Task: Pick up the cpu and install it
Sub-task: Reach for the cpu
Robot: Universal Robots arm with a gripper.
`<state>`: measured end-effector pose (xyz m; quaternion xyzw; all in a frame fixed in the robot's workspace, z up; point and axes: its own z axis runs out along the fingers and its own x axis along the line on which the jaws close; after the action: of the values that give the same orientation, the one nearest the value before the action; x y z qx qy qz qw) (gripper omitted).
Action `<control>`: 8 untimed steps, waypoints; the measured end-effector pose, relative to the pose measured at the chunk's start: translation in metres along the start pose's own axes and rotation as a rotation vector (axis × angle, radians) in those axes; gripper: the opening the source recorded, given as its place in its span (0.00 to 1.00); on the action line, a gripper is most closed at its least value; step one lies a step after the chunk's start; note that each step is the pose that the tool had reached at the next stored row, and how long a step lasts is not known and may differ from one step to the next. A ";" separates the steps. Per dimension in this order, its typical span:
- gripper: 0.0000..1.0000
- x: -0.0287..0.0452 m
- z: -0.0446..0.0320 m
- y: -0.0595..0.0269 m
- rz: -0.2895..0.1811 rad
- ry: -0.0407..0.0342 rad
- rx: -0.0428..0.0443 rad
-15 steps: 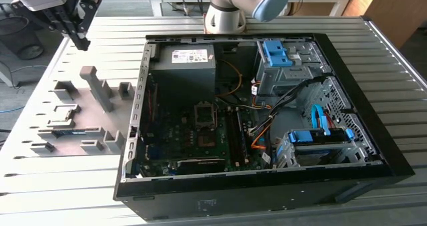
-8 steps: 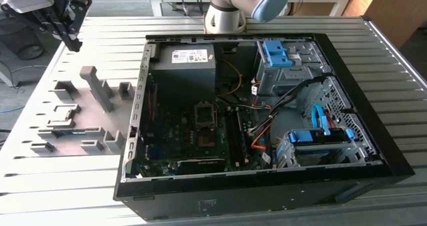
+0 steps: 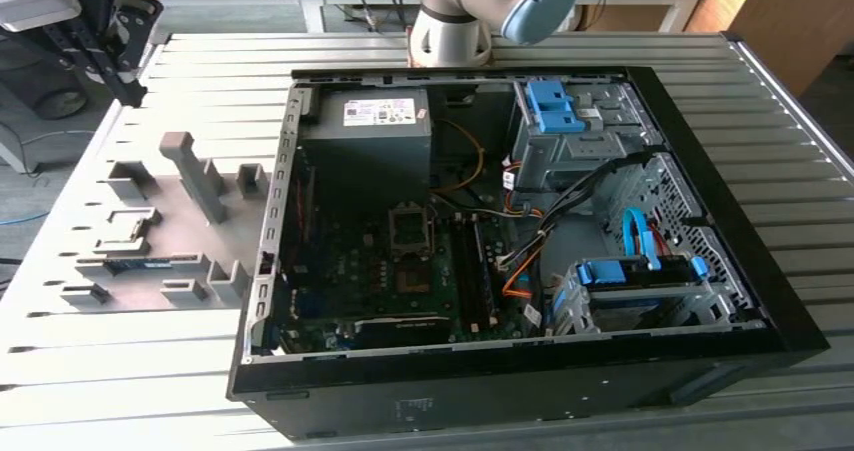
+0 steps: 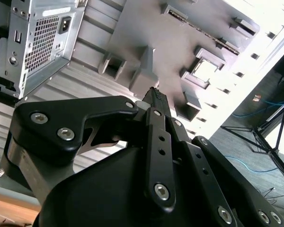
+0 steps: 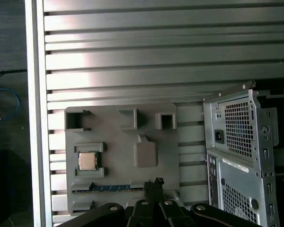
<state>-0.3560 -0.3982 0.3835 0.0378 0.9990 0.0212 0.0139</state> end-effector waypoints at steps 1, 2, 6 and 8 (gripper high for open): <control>0.10 0.0021 0.0004 -0.0002 0.000 0.0000 0.0001; 0.10 0.0040 0.0007 -0.0003 0.000 0.0001 0.0001; 0.10 0.0128 0.0028 -0.0011 0.000 0.0000 0.0000; 0.10 0.0168 0.0042 -0.0014 0.000 0.0000 0.0000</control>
<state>-0.3728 -0.3982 0.3788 0.0379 0.9990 0.0212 0.0139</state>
